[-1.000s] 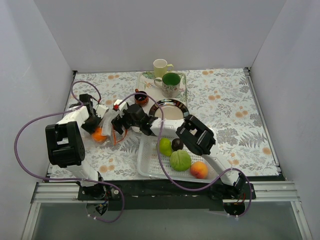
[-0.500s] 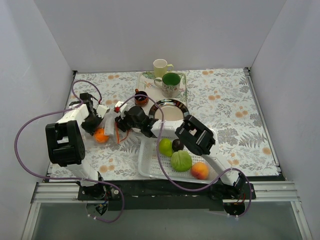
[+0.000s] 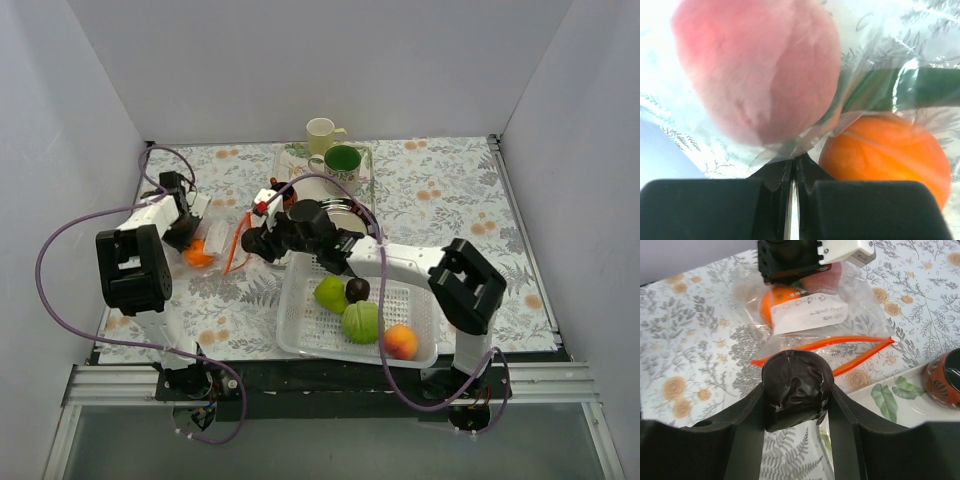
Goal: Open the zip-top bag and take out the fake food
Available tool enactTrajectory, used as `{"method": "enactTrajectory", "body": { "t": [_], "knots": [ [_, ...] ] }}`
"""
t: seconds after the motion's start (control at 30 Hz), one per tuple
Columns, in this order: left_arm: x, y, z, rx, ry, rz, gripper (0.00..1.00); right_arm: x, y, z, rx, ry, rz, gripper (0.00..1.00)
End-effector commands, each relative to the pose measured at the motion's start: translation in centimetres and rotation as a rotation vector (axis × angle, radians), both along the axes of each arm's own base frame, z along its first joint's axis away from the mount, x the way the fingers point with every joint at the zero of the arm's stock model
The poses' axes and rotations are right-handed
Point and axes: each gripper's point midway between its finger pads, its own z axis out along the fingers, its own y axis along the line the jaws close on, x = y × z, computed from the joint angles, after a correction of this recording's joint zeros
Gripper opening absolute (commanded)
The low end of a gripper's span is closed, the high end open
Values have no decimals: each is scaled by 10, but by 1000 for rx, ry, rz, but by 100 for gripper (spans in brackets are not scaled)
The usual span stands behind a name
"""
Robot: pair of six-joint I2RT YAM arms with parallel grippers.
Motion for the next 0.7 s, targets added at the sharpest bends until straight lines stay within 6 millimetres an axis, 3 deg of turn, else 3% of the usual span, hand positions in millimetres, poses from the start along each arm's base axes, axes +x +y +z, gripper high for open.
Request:
{"method": "enactTrajectory", "body": {
  "t": [0.0,0.03,0.07,0.13,0.17,0.27,0.37,0.53,0.63,0.67],
  "knots": [
    [13,-14,30,-85,-88,2,0,-27,-31,27,11,33,6,15],
    [19,-20,42,-111,-112,-6,0,-28,-45,15,-22,34,-26,15],
    [18,-22,49,-124,-118,-11,0,-29,-57,32,0,5,-50,15],
    [17,-41,70,-221,-146,-55,0,-28,-82,16,-67,-19,-110,14],
    [20,-44,83,-234,-174,-83,0,-25,-96,26,-68,-46,-158,14],
    [13,-62,111,-303,-216,-167,0,-24,-130,10,-145,-58,-249,11],
    [2,-69,120,-326,-222,-189,0,-27,-156,-5,-190,-37,-299,9],
    [-9,-68,109,-314,-189,-197,0,-29,-184,-31,-277,-1,-370,9],
    [-5,-66,112,-297,-214,-200,0,-23,-192,-36,-323,-11,-406,55],
    [-5,-65,114,-294,-222,-201,0,-21,-193,-40,-343,-13,-414,92]
  ]
}}
